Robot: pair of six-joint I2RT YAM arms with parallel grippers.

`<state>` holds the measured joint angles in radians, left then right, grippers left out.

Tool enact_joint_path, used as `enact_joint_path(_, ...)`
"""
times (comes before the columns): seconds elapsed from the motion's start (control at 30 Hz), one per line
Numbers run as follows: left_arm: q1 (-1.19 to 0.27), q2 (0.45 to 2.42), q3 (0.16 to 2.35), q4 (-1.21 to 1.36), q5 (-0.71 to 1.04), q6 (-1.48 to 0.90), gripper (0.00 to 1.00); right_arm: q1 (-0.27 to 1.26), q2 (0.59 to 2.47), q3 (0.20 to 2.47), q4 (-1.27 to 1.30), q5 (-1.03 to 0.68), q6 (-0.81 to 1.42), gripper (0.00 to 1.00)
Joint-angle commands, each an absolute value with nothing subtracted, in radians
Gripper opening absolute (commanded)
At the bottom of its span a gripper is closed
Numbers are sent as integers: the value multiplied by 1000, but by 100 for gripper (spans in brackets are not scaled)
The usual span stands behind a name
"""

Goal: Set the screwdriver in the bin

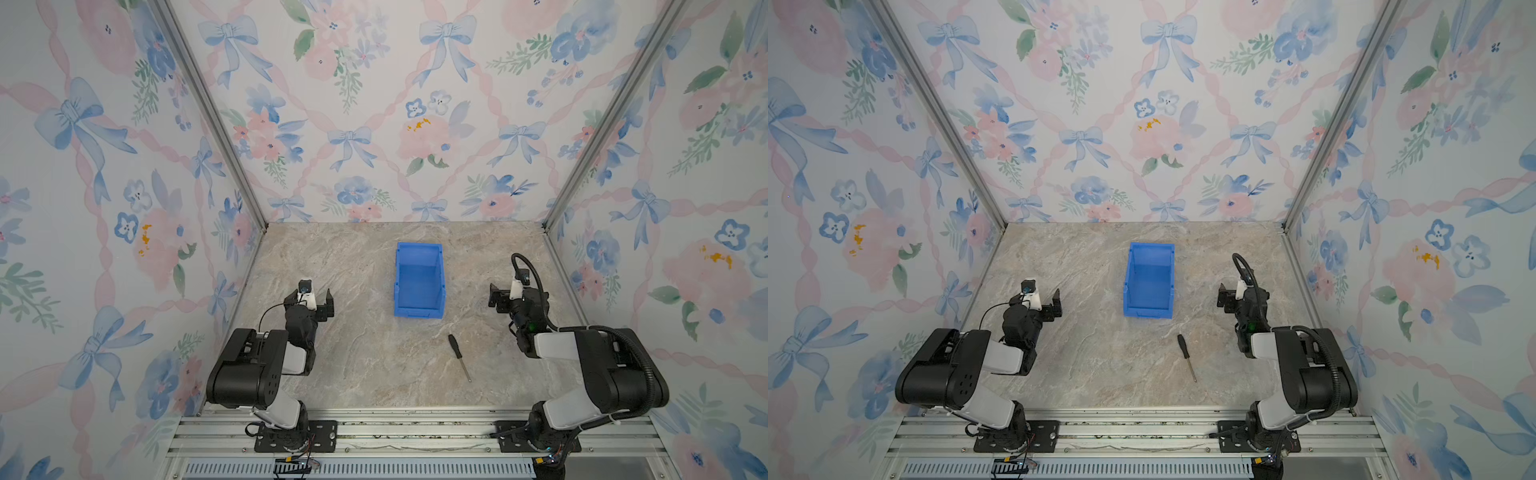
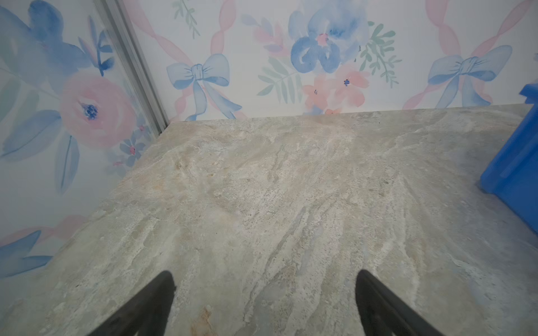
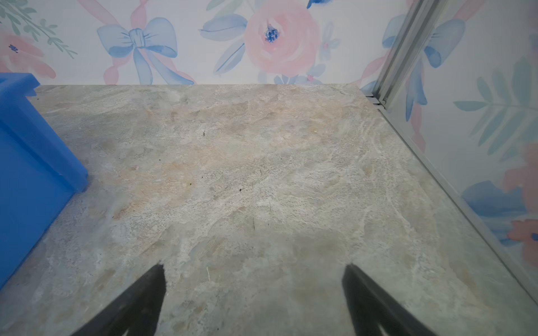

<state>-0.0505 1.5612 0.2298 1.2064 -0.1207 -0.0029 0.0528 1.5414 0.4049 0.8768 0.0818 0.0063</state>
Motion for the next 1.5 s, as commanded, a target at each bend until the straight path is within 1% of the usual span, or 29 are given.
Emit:
enact_joint_path(0.0, -46, 1566, 244, 1204, -105, -12, 98, 46, 1548, 395, 897, 75, -6, 97)
enact_joint_path(1.07, -37, 1567, 246, 1200, -91, -17, 98, 48, 1548, 396, 896, 77, -5, 97)
enact_joint_path(1.2, -37, 1562, 242, 1200, -93, -18, 97, 56, 1546, 395, 899, 108, -9, 97)
enact_joint_path(1.27, -37, 1551, 242, 1200, -102, -19, 98, 73, 1521, 412, 854, 169, -9, 97)
enact_joint_path(1.37, -37, 1497, 248, 1146, -132, -28, 98, 82, 1450, 457, 705, 182, -12, 97)
enact_joint_path(1.47, -37, 1418, 294, 977, -169, -48, 98, 105, 1377, 469, 618, 201, -23, 97)
